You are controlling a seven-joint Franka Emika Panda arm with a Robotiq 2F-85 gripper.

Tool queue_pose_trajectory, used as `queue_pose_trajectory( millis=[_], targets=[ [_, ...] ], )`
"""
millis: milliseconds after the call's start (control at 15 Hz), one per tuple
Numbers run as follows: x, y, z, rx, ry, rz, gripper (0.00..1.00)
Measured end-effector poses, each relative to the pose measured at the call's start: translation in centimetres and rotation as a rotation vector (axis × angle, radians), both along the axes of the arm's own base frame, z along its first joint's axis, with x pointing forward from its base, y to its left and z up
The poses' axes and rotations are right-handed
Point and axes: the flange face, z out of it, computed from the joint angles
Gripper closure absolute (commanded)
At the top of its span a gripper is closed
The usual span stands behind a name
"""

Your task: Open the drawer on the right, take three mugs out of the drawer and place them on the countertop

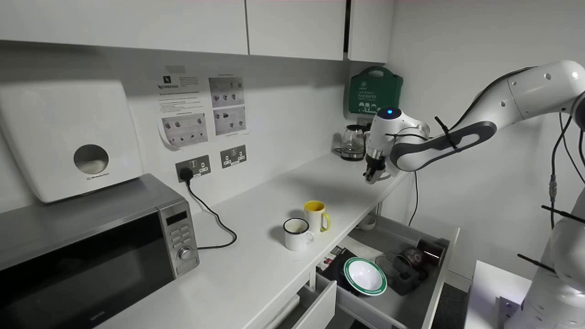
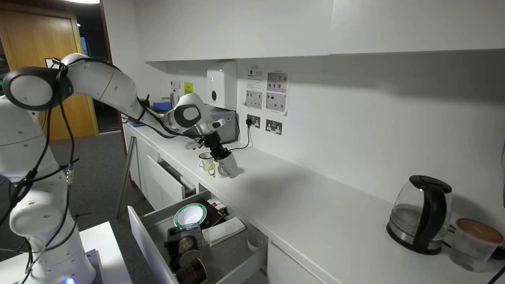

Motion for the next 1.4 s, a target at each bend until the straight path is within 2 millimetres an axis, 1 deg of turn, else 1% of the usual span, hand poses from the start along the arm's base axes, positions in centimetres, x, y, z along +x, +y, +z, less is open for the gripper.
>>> queue_pose_trajectory(
  millis=[467,800,1400],
  targets=[
    [0.5,2.0,0.5,-0.012,0.038,0.046,0.98],
    [1.7,3.8,0.3,0.002,0.051,0.091,0.98],
    [4.1,4.9,0.2,0.051,0.091,0.130,0.98]
  ],
)
